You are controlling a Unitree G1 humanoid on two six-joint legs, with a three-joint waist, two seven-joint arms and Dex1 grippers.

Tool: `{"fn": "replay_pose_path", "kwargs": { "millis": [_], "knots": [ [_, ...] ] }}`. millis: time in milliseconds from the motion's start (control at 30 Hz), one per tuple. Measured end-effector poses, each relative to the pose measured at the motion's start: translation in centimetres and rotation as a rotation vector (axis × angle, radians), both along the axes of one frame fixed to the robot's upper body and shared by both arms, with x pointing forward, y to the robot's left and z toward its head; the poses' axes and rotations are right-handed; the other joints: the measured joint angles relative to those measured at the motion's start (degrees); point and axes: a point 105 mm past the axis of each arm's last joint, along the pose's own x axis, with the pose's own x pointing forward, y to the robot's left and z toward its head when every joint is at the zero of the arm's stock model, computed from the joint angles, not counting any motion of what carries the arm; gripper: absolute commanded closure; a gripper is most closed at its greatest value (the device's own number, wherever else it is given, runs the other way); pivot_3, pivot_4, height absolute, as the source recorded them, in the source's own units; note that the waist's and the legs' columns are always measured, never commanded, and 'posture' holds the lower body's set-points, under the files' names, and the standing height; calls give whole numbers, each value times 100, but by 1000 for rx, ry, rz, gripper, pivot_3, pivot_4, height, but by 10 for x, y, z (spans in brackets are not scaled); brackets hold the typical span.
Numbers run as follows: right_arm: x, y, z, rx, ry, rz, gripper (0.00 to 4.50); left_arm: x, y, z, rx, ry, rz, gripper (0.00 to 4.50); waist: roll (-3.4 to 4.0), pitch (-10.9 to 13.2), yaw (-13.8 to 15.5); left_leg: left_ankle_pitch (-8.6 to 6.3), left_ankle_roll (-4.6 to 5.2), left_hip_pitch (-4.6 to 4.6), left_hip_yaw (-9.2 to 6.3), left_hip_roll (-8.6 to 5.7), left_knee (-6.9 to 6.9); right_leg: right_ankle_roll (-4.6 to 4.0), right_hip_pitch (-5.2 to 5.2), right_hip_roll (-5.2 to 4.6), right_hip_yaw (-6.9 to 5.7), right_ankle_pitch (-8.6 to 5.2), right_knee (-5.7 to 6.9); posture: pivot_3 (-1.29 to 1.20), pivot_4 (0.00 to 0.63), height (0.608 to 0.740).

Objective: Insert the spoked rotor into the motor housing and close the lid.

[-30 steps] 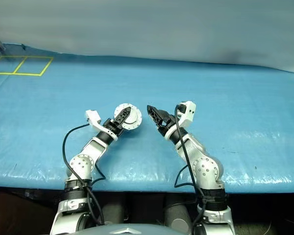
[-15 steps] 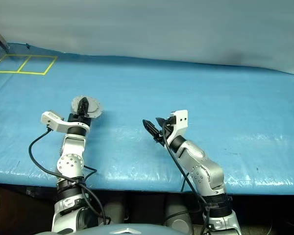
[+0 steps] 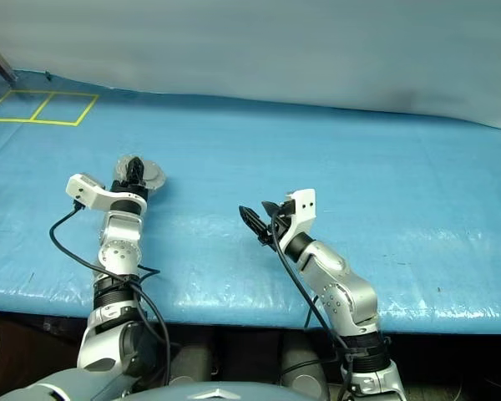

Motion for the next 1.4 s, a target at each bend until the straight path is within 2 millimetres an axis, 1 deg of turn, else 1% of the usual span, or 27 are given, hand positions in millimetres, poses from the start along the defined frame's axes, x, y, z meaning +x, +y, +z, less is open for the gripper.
{"fn": "replay_pose_path", "kwargs": {
  "millis": [200, 400, 467, 600, 667, 867, 967, 1067, 1100, 1167, 1233, 1333, 1400],
  "knots": [
    [0, 0, -2, -11, 1, -6, 1082, 11, -4, -4, 3, 26, -43, 1851, -3, 2, -5, 0, 0, 0, 0, 0, 0, 0, -1, 0, 0, 0, 1, 0, 150, 740],
    [0, 0, -3, -18, -1, -10, 1082, 24, -9, 3, 26, 33, -108, 1851, -5, 3, -5, 0, -1, -1, 0, 0, 0, 3, -1, 0, 0, 2, 1, 0, 150, 740],
    [0, 0, -3, -20, -2, -11, 1082, 27, -12, 2, 23, 44, -134, 1851, -5, 3, -6, 0, -1, -1, 0, 0, 0, 4, -1, 0, 0, 3, 1, 0, 150, 740],
    [0, 0, -2, -36, -11, -18, 1040, 28, -17, -10, 54, 114, -169, 748, -4, 3, -10, 1, -1, 0, 0, 0, 0, 5, -2, 0, 0, 4, 2, 0, 150, 740],
    [0, 0, 1, -41, -25, -21, 1040, 28, -17, -12, 61, 134, -166, 49, -4, 3, -9, 1, -1, 2, 0, 1, 0, 5, 0, 0, 0, 4, 4, 0, 150, 740],
    [-1, 2, 4, -34, -34, -22, 1040, 27, -16, -15, 74, 165, -159, 15, -5, 3, -5, 2, -3, 2, -1, 1, 0, 5, 0, 0, 0, 4, 5, 0, 150, 740],
    [-1, 2, 4, -34, -35, -24, 1040, 23, -9, -14, 85, 156, -130, 15, -5, 3, -6, 2, -3, 2, -1, 1, 0, 5, 0, 0, 0, 5, 5, 0, 150, 740],
    [0, 1, 4, -36, -34, -29, 1040, 17, 6, -9, 119, 149, -58, 15, -5, 3, -18, 2, -4, 3, -1, 2, 0, 3, 0, 0, 0, 6, 7, 0, 150, 740],
    [0, 1, 4, -36, -34, -29, 1040, 14, 14, -7, 134, 144, -27, 15, -5, 3, -20, 2, -4, 4, -1, 3, 0, 2, 0, 1, 0, 6, 7, 0, 150, 740],
    [0, 1, 3, -39, -35, -30, 1040, 8, 30, 0, 173, 127, 50, 15, -4, 3, -17, 3, -5, 6, 0, 4, 0, 1, 1, 1, 0, 7, 8, 0, 150, 740],
    [0, 0, 3, -45, -36, -33, 1040, 3, 43, 9, 208, 107, 101, 15, -4, 2, -6, 4, -7, 7, 0, 3, 0, 0, 2, 1, 0, 8, 8, 0, 150, 740],
    [0, 0, 3, -53, -40, -34, 1040, -5, 55, 21, 293, 68, 163, 15, -5, 2, 5, 5, -9, 9, 0, 3, 1, 0, 6, 1, 0, 9, 6, 0, 150, 740],
    [1, -2, 4, -68, -64, -42, 1040, -10, 57, 36, 351, 2, 182, 15, -7, 1, 16, 6, -10, 9, 0, 3, 2, 0, 7, 1, 0, 10, 6, 0, 150, 740]
  ]
}}
